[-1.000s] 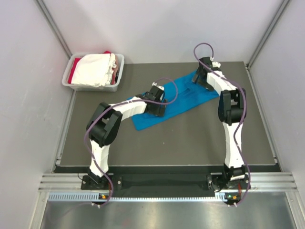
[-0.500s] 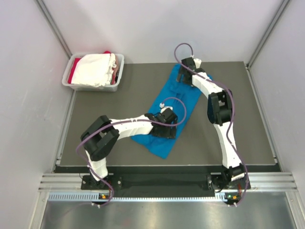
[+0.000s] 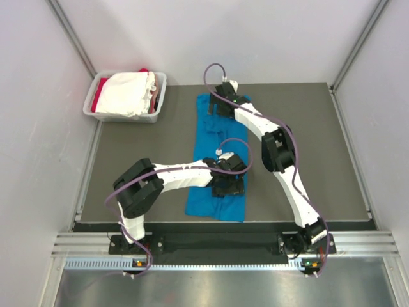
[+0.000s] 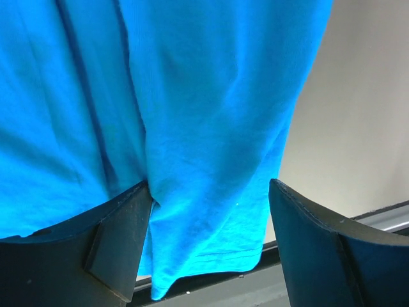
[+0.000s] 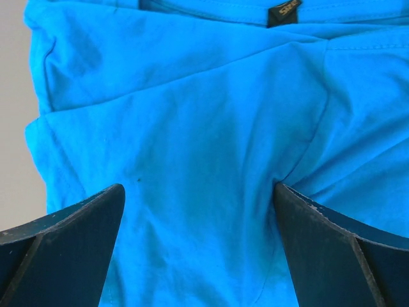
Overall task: Fold and stack the t-shirts
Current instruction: Fold the tshirt
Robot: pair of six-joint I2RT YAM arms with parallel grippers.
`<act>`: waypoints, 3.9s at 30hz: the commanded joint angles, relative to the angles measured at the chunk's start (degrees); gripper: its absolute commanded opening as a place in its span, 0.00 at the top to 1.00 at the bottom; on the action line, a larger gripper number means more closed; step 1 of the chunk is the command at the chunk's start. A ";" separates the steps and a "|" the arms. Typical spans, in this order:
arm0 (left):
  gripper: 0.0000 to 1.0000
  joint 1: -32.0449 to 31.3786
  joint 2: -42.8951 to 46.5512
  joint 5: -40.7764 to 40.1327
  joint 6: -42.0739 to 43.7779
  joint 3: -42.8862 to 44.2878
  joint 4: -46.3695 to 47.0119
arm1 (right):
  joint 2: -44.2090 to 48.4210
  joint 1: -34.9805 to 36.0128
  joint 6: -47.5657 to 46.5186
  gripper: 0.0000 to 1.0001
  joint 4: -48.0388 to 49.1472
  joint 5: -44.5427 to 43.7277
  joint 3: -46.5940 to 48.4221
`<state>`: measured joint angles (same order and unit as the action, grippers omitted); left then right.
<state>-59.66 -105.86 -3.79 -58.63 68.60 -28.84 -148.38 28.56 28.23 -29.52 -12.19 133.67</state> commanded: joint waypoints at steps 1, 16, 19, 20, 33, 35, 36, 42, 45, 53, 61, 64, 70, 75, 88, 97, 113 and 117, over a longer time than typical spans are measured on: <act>0.22 -1.60 -2.24 1.60 -3.15 -0.22 -4.03 | -2.53 1.68 -0.36 0.00 -0.28 4.54 1.60; 0.20 -1.43 0.31 -11.06 2.29 5.31 -11.15 | 6.51 1.33 -6.51 0.00 1.65 3.49 2.12; 0.20 -1.51 0.39 -11.23 3.35 6.90 -11.76 | 8.97 1.24 -7.66 0.00 1.92 3.05 2.21; 0.20 -1.43 0.66 -11.59 3.70 7.16 -11.59 | 9.59 1.24 -7.84 0.00 2.18 2.87 2.04; 0.17 -1.43 7.79 -19.59 4.40 6.02 -13.61 | 15.41 0.89 -9.33 0.00 -1.50 0.15 -0.51; 0.17 -1.34 6.82 -19.06 3.00 5.32 -13.61 | 14.17 0.97 -8.55 0.00 -1.95 0.32 -0.51; 0.17 -1.34 5.85 -18.28 2.82 4.88 -12.74 | 12.77 1.06 -8.28 0.00 -1.95 1.02 -0.60; 0.18 -1.43 3.83 -15.90 1.50 1.28 -9.13 | 7.41 1.24 -6.87 0.00 -2.03 1.55 -0.51; 0.18 -1.43 2.51 -14.14 1.33 0.49 -7.99 | 4.86 1.24 -6.78 0.00 -2.03 1.55 -0.60; 0.19 -1.51 -0.57 -10.28 1.59 -0.13 -7.11 | 2.13 1.33 -7.05 0.00 -1.60 0.58 -0.51; 0.19 -1.60 0.57 -10.71 1.32 -0.40 -7.72 | 0.54 1.15 -7.31 0.00 -1.34 0.58 -0.16; 0.19 -1.60 1.45 -10.97 3.16 0.74 -8.59 | 1.59 0.63 -7.31 0.00 -2.29 2.60 3.42; 0.17 -1.34 8.56 -17.11 11.14 6.52 -7.90 | 14.15 -1.66 -7.75 0.00 1.65 6.38 3.80; 0.16 0.76 13.74 -18.01 17.14 13.14 -9.04 | 27.51 -5.00 -6.78 0.00 4.64 10.16 -3.22; 0.15 31.42 43.19 11.60 13.10 -20.42 12.48 | 67.67 -13.88 -3.62 0.00 14.40 22.02 -70.35; 0.40 27.17 33.89 21.64 20.93 -22.28 9.07 | 87.54 -9.85 4.99 0.11 11.42 30.99 -97.71; 0.44 9.30 10.60 4.86 9.06 -11.30 17.86 | 93.36 3.68 11.41 0.24 8.52 26.43 -107.30; 0.47 9.30 8.13 2.04 9.58 -8.93 17.86 | 92.57 6.51 11.85 0.28 8.07 25.28 -108.44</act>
<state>-50.59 -96.62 3.81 -48.49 55.96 -12.23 -55.27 32.53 38.61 -21.34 15.38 25.85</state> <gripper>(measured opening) 0.549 0.733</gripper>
